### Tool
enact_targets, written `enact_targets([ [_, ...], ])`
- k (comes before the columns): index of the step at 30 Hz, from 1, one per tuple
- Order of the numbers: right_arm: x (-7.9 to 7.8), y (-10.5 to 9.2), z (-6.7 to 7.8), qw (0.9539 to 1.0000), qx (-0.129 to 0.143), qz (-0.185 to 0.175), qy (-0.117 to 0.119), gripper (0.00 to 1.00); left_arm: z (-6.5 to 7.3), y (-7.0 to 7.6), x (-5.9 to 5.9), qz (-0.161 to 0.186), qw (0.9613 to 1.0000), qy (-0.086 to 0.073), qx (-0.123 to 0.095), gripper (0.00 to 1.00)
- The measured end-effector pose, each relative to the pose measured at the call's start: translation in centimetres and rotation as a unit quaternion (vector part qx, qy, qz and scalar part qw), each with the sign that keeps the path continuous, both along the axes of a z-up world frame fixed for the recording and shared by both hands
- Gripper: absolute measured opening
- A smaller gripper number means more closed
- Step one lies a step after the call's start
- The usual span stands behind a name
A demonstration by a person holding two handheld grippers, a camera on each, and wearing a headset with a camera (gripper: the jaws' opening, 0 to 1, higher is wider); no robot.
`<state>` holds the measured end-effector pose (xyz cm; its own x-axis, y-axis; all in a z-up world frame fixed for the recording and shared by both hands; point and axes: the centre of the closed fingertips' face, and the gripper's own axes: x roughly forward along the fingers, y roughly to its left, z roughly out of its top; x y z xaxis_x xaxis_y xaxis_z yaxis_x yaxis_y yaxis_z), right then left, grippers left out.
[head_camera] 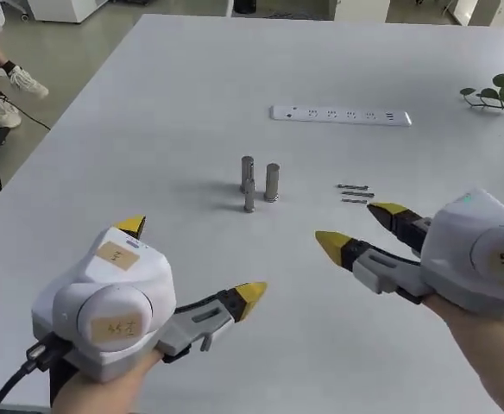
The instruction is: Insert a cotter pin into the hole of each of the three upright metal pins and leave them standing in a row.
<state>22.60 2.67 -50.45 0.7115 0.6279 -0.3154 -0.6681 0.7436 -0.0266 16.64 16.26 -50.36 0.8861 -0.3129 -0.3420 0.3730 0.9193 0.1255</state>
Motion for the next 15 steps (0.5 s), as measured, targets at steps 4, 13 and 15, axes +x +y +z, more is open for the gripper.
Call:
enact_targets([
  [4, 1.3, 1.9, -0.9, 0.9998, -0.007, 0.018, 0.002, 0.31, 0.2, -0.1, 0.3, -0.003, 1.0000, -0.003, 0.004, 0.95],
  [13, 4.7, 5.8, -2.9, 0.9991, 0.006, 0.041, 0.010, 0.20, -0.2, 0.1, 0.9, -0.006, 0.9999, 0.008, 0.005, 0.93],
  [15, 5.4, 6.5, -3.5, 0.9990, 0.006, 0.041, 0.013, 0.17, -0.3, 0.1, 0.9, -0.006, 0.9999, 0.011, 0.003, 0.92],
])
